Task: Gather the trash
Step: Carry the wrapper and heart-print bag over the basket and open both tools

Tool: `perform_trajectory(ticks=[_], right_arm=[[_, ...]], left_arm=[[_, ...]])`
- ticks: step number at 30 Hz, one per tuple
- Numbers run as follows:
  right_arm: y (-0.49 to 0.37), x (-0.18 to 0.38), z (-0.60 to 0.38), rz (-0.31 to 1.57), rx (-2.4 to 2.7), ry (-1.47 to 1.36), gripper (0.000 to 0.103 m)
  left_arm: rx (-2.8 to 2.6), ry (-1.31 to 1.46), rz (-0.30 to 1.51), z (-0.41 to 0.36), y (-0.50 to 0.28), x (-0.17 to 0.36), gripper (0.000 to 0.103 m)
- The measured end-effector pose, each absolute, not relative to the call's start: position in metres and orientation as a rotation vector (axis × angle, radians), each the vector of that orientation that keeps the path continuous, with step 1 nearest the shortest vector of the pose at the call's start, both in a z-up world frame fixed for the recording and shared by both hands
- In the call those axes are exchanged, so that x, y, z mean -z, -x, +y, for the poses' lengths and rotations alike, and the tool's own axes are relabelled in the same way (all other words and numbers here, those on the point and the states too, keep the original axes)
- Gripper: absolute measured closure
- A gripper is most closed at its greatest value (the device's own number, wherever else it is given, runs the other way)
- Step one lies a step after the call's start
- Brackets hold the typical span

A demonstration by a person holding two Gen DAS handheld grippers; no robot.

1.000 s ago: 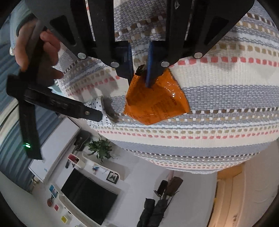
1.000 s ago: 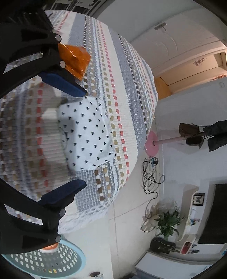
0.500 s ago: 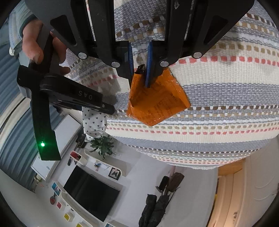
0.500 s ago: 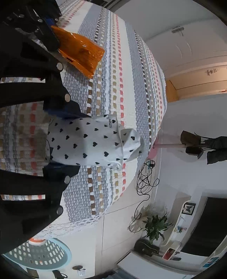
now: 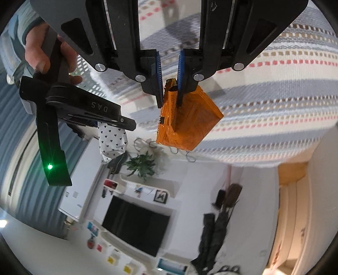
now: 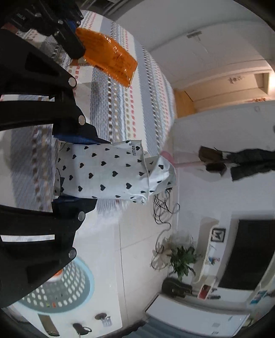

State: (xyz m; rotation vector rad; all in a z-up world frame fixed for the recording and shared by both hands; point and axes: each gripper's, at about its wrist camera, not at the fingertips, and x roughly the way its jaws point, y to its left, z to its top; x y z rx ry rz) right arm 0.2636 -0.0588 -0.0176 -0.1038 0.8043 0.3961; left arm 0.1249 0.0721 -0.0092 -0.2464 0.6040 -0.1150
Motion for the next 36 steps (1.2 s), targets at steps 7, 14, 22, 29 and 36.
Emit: perform_trajectory(ticks=[7, 14, 22, 29, 36], right_arm=[[-0.251, -0.012, -0.124, 0.763, -0.296, 0.049, 0.068], [-0.244, -0.013, -0.198, 0.755, -0.195, -0.022, 0.068], [-0.241, 0.015, -0.272, 0.800, -0.096, -0.106, 0.068], [-0.234, 0.050, -0.320, 0.865, -0.036, -0.170, 0.068], [-0.234, 0.075, -0.348, 0.918, 0.006, -0.201, 0.066]], left_arm=[[0.174, 0.159, 0.554, 0.022, -0.125, -0.023, 0.093], [0.240, 0.071, 0.543, -0.034, -0.137, -0.032, 0.093], [0.323, -0.001, 0.573, -0.095, -0.159, -0.020, 0.093], [0.394, -0.048, 0.637, -0.142, -0.188, 0.008, 0.093], [0.450, -0.065, 0.723, -0.168, -0.207, 0.042, 0.093]])
